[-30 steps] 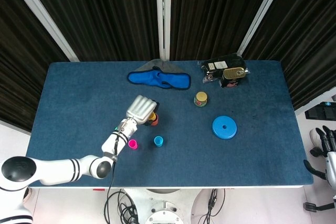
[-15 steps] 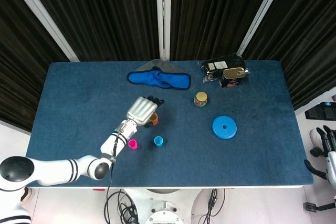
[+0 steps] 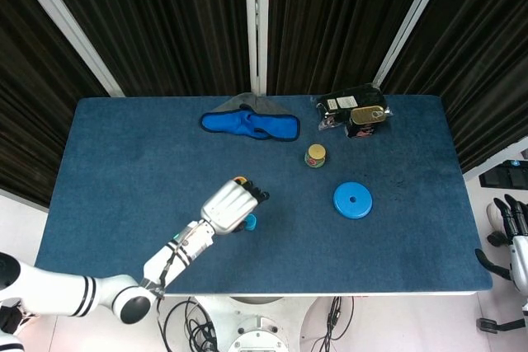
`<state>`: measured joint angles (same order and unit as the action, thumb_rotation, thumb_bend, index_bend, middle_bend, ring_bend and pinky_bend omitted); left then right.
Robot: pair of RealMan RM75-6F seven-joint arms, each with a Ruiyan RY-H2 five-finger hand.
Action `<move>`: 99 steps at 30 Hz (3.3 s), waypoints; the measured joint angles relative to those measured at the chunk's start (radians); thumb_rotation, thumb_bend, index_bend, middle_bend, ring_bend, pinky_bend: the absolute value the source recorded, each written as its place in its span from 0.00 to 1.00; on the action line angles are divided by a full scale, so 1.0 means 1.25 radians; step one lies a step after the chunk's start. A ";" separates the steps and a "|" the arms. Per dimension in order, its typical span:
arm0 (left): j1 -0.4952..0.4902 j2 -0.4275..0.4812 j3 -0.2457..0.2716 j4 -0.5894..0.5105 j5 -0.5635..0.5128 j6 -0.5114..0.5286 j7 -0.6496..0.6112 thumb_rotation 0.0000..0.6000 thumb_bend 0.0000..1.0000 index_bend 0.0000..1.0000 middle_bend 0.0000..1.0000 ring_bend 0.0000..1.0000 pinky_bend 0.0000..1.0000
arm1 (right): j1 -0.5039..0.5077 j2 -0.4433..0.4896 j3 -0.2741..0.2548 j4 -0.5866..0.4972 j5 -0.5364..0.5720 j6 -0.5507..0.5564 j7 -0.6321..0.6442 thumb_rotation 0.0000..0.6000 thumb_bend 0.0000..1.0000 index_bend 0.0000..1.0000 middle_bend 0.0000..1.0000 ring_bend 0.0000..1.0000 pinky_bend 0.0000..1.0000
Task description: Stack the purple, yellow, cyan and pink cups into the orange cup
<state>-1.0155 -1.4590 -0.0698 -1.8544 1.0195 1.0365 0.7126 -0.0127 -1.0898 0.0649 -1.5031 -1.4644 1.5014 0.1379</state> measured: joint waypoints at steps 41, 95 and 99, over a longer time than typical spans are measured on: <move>0.019 -0.193 0.007 0.271 0.000 -0.107 -0.029 1.00 0.21 0.40 0.42 0.40 0.58 | -0.006 -0.008 -0.009 0.046 0.009 -0.019 0.046 1.00 0.17 0.00 0.00 0.00 0.00; -0.013 -0.140 -0.135 0.321 -0.118 -0.112 -0.134 1.00 0.26 0.50 0.52 0.56 0.66 | 0.000 0.006 -0.006 0.019 0.016 -0.029 0.024 1.00 0.17 0.00 0.00 0.00 0.00; -0.023 -0.157 -0.136 0.358 -0.120 -0.120 -0.140 1.00 0.26 0.50 0.52 0.56 0.66 | 0.000 0.007 -0.005 0.020 0.016 -0.027 0.026 1.00 0.17 0.00 0.00 0.00 0.00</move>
<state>-1.0438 -1.6552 -0.2404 -1.4073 0.8699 0.8870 0.5377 -0.0128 -1.0816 0.0581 -1.4782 -1.4444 1.4673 0.1699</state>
